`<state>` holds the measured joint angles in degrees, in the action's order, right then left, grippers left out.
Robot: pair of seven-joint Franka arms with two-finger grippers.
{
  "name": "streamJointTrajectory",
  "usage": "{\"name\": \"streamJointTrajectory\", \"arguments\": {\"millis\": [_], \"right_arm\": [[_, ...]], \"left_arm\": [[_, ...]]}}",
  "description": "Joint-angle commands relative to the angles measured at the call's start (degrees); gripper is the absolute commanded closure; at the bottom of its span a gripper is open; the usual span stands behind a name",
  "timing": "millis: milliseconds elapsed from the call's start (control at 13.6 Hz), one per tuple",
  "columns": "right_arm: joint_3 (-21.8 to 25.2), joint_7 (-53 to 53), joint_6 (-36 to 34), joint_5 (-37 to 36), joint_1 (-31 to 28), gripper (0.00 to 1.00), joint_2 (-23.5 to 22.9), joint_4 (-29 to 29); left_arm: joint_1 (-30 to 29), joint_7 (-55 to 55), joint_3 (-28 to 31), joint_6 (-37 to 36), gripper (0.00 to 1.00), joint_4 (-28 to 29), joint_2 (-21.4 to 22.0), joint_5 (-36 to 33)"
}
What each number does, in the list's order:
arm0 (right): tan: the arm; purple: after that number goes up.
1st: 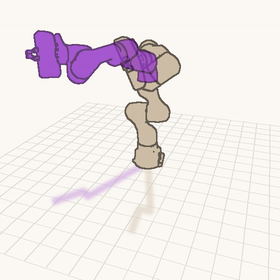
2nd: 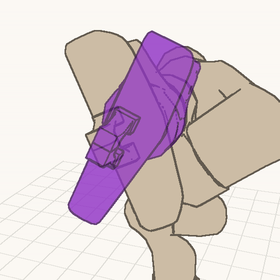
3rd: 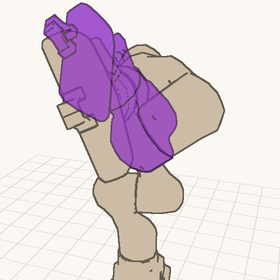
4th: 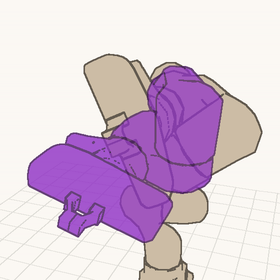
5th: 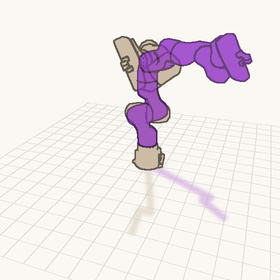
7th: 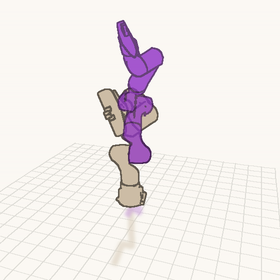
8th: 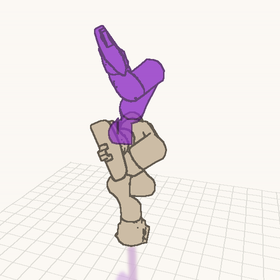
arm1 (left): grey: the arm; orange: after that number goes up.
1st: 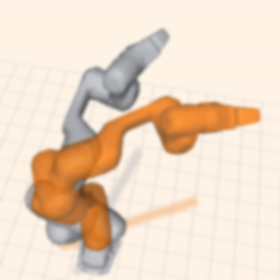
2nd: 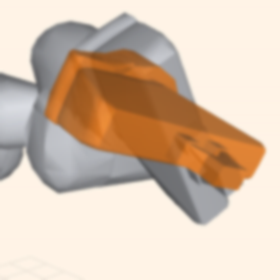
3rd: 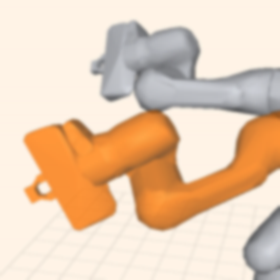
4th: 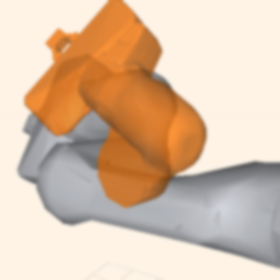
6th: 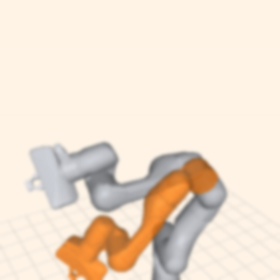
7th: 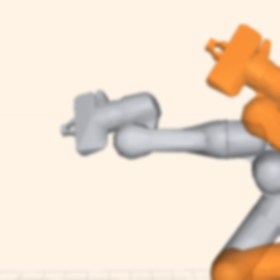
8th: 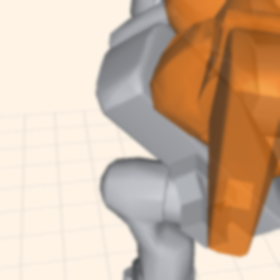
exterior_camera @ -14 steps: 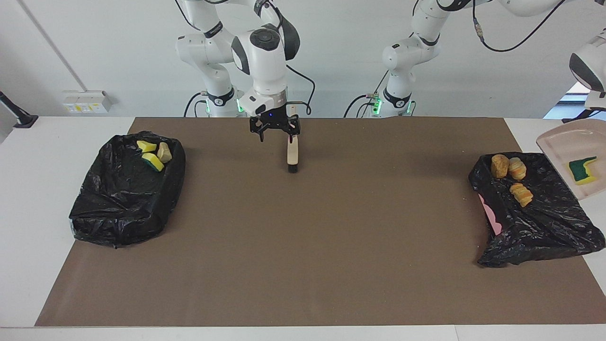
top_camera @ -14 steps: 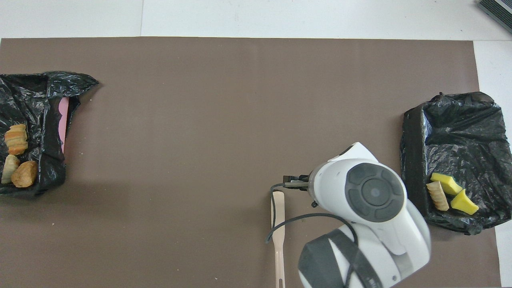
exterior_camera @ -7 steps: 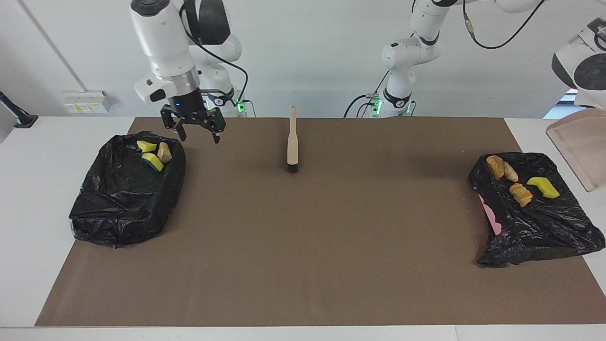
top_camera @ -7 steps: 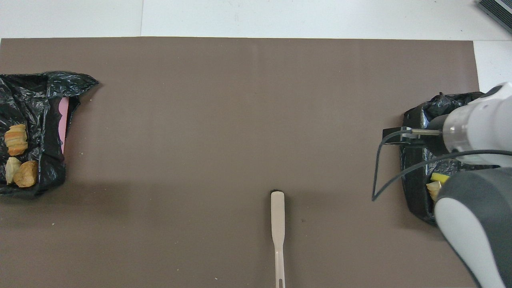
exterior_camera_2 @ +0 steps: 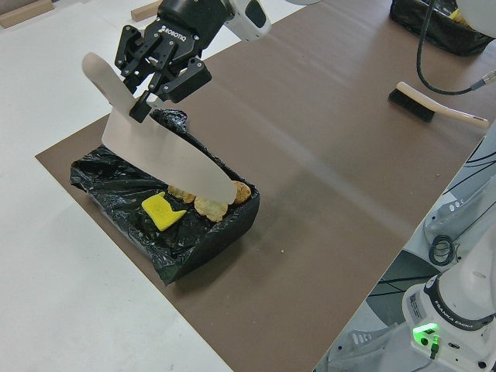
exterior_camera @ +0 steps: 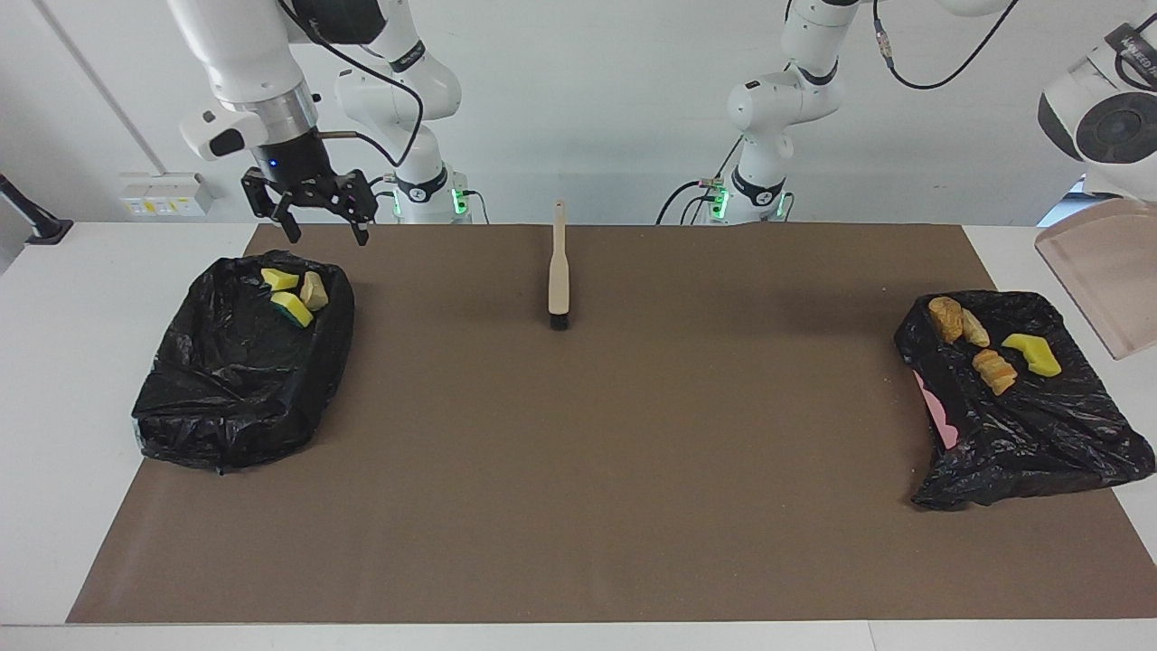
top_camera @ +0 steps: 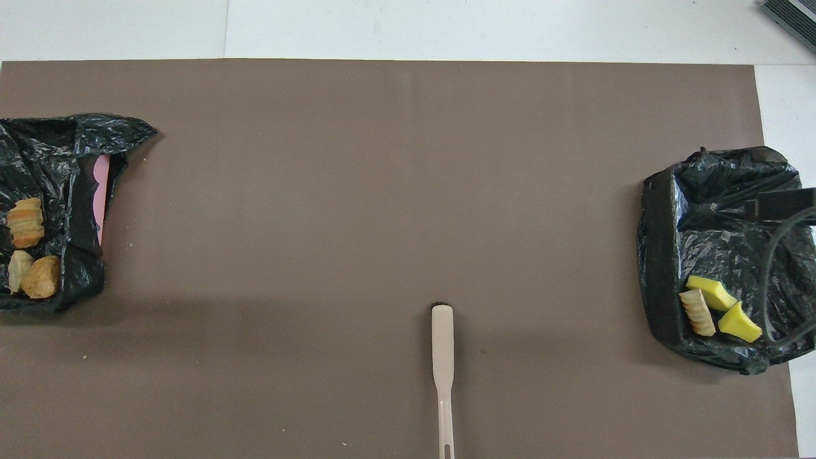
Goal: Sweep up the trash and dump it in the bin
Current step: 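Return the dustpan to the table centre with the left gripper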
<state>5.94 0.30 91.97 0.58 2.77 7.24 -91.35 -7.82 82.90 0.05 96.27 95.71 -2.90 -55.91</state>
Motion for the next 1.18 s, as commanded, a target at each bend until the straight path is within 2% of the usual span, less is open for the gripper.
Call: {"name": "streamJointTrajectory", "arguments": {"millis": [0,148,295,590,738,959,1107], "right_arm": [[0.6,1.7,-2.7,-1.2,0.5,0.0,-0.6,0.7],[0.5,1.6,-3.5,-1.3,0.5,0.0,-0.5,0.6],[0.5,0.9,-3.6,-1.1,0.3,0.0,0.4,-0.9],[-0.1,-0.6,-3.5,-0.9,0.1,0.0,1.7,-2.8],[0.0,-0.6,-3.6,-0.9,0.9,0.0,1.9,-3.1],[1.5,-0.6,-3.5,-0.9,2.9,0.0,1.9,-3.1],[1.5,-0.7,-3.5,-0.9,2.6,0.0,1.3,-2.4]], "left_arm": [[4.2,-8.9,0.6,-4.5,1.0,2.2,2.0,10.6],[8.6,-20.1,0.7,-9.3,1.0,2.3,2.2,20.4],[13.8,-31.8,0.6,-13.0,1.0,3.0,2.0,22.9],[22.9,-56.1,0.6,-12.2,1.0,4.9,1.1,36.0],[25.9,-66.6,0.6,-9.5,1.0,4.9,0.4,41.5],[34.2,-86.1,0.7,-4.4,1.0,3.4,-5.2,45.9],[37.0,-94.0,0.7,-2.3,1.0,0.4,-9.2,51.5]]}}
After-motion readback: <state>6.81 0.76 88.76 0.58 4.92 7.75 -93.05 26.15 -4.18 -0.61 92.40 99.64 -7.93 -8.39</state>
